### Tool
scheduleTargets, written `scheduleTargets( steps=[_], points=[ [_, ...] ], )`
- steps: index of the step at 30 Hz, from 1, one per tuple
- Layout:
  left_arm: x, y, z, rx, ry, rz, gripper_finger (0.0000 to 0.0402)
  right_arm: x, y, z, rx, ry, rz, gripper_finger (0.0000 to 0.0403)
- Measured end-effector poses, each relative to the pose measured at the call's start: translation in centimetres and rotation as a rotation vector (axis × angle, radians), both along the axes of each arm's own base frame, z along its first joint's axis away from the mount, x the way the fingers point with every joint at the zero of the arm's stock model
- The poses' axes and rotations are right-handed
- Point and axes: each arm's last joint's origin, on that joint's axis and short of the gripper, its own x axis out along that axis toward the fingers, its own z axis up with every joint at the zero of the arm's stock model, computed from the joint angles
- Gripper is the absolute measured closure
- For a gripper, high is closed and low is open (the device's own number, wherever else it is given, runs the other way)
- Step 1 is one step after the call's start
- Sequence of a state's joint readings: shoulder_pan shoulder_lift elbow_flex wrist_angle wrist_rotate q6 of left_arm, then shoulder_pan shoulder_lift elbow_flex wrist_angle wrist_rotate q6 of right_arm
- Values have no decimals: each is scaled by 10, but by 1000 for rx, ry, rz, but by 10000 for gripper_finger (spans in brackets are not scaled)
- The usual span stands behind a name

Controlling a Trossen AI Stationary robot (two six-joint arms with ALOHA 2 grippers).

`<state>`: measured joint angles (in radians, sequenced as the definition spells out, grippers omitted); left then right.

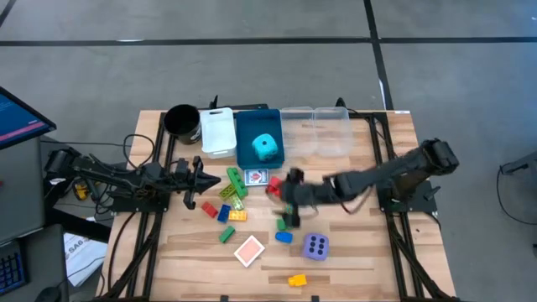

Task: Pick & Place Toys
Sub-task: Put the purple dice into the blue bin

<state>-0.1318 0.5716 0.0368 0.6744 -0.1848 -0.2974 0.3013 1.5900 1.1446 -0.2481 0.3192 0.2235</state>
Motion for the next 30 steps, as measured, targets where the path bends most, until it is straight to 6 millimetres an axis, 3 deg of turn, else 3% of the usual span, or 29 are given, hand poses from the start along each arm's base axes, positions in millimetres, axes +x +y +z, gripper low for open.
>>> scheduleTargets(
  steps=[4, 10, 14, 24, 30],
  points=[
    [0, 0, 1, -1, -7, 0, 399, -16, 36, -2, 8, 8, -5, 7],
    [0, 0, 2, -25, -25, -3, 399, -41, 73, -5, 8, -2, -84, 11],
    [-2, 0, 9, 7, -98, 4, 399, -56, 92, -6, 26, -41, -144, 44],
    [-7, 1, 25, 127, -253, 45, 399, -86, 116, -1, 146, 10, -260, 261],
    [-11, 2, 34, 129, -359, 60, 399, -101, 114, -10, 259, 211, -329, 385]
  ],
)
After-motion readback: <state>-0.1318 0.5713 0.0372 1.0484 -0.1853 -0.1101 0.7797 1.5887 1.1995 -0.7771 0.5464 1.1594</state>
